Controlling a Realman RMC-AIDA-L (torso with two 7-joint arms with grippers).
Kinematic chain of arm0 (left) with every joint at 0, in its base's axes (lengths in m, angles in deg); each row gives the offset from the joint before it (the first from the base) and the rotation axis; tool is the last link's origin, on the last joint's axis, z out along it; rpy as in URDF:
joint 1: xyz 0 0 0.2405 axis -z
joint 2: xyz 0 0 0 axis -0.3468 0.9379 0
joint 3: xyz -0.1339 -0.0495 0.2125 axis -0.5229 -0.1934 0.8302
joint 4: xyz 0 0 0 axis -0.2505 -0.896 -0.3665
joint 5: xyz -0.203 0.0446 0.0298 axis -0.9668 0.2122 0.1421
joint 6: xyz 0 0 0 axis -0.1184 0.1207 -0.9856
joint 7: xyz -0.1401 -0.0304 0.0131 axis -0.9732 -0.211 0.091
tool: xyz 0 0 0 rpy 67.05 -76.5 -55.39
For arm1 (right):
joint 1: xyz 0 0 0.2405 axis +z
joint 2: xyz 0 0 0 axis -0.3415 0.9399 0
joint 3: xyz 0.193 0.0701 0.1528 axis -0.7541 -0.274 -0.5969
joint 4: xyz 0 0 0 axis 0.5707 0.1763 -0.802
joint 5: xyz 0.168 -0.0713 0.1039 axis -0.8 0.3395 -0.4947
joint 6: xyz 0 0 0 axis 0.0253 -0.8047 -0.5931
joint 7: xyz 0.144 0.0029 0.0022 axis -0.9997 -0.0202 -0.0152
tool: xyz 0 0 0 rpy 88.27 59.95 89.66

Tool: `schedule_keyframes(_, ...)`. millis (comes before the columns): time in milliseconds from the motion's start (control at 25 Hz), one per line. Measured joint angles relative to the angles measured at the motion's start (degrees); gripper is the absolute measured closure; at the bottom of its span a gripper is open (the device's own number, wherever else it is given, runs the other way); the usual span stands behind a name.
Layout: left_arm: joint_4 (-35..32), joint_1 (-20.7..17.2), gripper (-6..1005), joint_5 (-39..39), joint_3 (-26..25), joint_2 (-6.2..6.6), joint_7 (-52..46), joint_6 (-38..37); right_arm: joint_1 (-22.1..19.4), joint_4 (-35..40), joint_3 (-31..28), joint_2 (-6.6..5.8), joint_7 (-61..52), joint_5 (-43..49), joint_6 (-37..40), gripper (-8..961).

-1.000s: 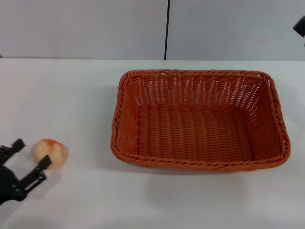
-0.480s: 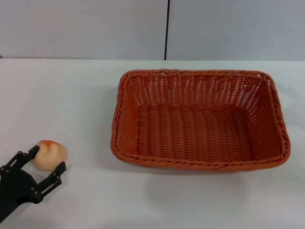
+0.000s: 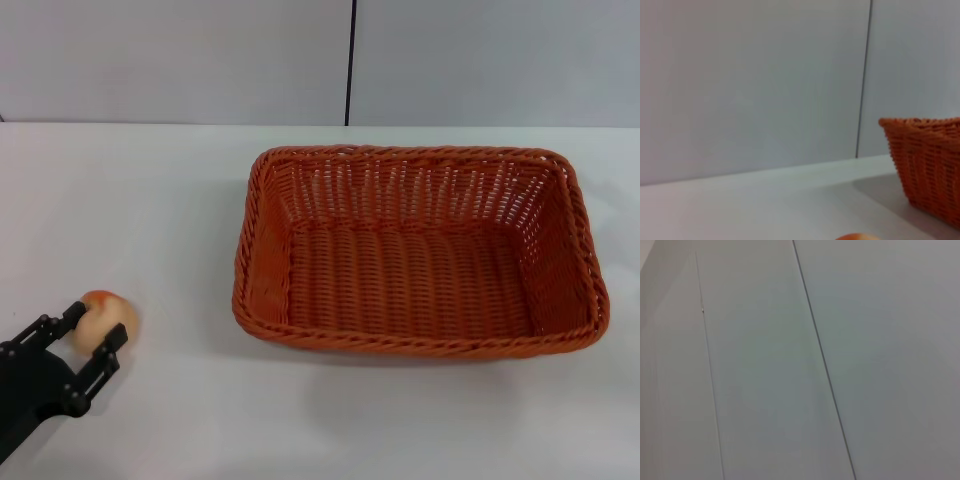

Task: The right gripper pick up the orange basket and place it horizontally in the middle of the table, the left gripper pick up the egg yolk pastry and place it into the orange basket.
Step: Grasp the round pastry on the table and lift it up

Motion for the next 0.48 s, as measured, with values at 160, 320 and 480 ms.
schedule_keyframes(160, 0.8, 0.0, 322, 0.0, -0.7, 0.03, 1.6, -0.4, -0.1, -0.1, 0.0, 0.0, 0.0, -0.2, 0.1, 368)
schedule_keyframes(320, 1.0, 0.0, 457, 0.1, -0.7, -0.02, 2.7, -0.2, -0.2, -0.2, -0.1, 0.0, 0.0, -0.3, 0.6, 364)
schedule_keyframes(480, 1.1, -0.1, 610, 0.1, -0.7, -0.02, 2.8, -0.3, -0.3, -0.2, -0.6, 0.0, 0.0, -0.3, 1.0, 361)
